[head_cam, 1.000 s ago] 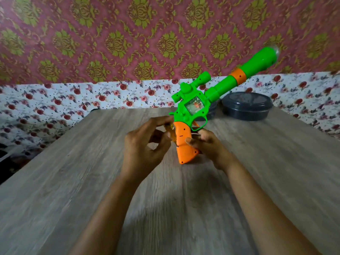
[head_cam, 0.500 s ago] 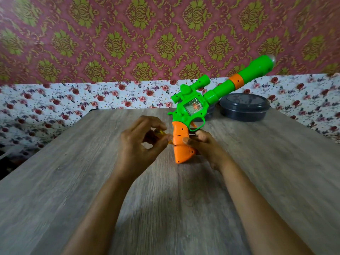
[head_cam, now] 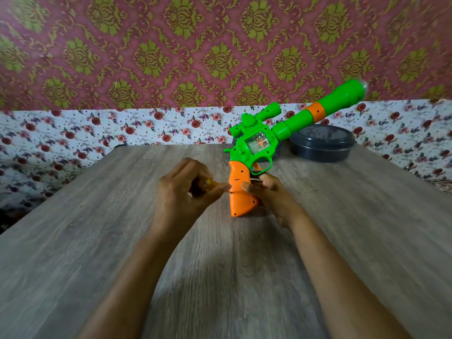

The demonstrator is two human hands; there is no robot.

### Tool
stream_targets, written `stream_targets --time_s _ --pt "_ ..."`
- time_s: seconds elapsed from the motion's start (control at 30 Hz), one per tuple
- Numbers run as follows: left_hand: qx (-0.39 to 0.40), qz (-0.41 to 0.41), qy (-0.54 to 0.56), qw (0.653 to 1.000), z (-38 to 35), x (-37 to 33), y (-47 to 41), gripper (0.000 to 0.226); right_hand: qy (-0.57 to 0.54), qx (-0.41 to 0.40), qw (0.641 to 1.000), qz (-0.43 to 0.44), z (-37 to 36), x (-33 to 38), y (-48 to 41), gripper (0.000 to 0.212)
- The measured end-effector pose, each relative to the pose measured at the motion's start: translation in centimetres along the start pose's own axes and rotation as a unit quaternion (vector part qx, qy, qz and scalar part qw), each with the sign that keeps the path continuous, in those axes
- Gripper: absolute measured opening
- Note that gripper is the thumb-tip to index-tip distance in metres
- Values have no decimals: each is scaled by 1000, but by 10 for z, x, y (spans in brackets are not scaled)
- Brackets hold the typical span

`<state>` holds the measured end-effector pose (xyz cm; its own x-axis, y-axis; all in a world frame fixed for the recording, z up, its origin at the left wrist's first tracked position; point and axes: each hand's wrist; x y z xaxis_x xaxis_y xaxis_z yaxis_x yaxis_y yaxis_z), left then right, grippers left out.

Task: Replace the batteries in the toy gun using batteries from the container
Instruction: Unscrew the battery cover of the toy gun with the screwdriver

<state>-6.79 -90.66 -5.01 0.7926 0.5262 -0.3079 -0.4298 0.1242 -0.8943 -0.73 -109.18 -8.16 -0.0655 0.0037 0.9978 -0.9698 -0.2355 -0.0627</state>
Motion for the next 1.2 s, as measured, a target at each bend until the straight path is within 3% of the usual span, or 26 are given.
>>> stream_targets --time_s 0.2,0.33,0.6,0.77,1.0,1.2 --pt "-30 51 -8 998 -3 0 3 27 -1 -1 1000 -2 -2 2 1 35" --pt "-20 38 31 999 -2 0 1 18 3 -11 1000 -4 -1 2 0 34" --pt "42 4 59 997 0 -3 0 39 -1 -23 1000 -9 -1 0 -4 33" --pt "5 2 23 1000 1 -3 1 25 -6 -5 1000 2 0 -3 -4 32" --pt "-34 51 30 998 0 -6 -1 24 -7 -8 1000 6 1 -4 -4 37" --pt "11 27 50 998 1 -8 -1 22 0 -20 1000 2 2 -3 -5 34"
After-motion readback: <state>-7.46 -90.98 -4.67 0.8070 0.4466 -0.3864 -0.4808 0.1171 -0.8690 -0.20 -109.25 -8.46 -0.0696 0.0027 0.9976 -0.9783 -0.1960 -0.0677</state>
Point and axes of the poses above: each hand's wrist, its own y-axis away from the middle knuckle, its own z-axis out of the back of the hand, x = y × z, and after that the axes turned 4 degrees about -z, right-handed
